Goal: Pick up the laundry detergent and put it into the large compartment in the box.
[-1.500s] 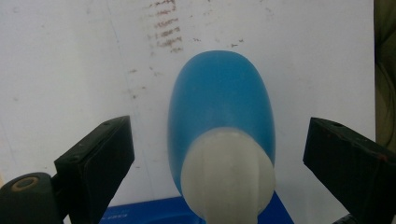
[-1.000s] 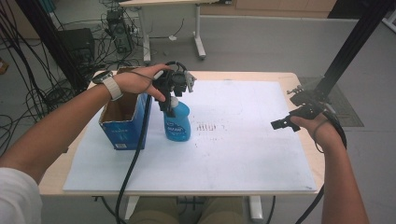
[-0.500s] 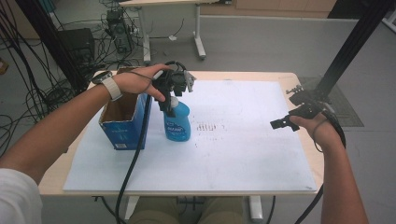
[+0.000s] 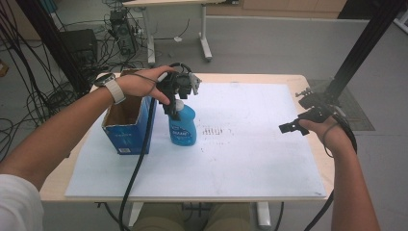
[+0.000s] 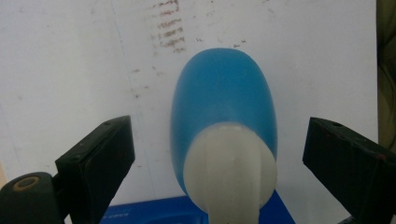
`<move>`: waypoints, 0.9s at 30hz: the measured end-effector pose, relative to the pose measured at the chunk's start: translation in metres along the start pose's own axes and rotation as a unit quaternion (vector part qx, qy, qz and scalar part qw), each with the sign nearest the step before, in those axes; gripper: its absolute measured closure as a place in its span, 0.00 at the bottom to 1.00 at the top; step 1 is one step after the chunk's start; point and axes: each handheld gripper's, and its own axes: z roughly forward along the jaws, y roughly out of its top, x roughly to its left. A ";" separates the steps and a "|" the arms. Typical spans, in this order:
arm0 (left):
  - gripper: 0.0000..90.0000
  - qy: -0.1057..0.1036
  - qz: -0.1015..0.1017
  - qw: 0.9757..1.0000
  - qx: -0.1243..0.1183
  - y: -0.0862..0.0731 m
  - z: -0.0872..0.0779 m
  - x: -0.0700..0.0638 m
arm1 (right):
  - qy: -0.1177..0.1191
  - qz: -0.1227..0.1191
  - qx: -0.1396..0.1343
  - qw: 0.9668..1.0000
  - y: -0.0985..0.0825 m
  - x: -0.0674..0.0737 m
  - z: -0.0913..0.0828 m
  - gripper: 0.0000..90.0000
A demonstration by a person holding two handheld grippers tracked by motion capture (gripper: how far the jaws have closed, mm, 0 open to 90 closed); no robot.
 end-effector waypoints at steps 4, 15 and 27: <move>0.11 0.001 0.002 1.000 0.001 0.001 0.001 0.000 | 0.000 0.002 0.001 1.000 0.000 0.000 0.001 0.07; 0.11 0.001 0.001 1.000 0.003 0.001 0.003 0.001 | 0.001 0.003 0.002 1.000 -0.001 -0.001 0.002 0.07; 0.10 0.005 -0.001 1.000 0.009 0.001 0.010 0.002 | 0.002 0.005 0.002 1.000 -0.003 -0.002 0.005 0.07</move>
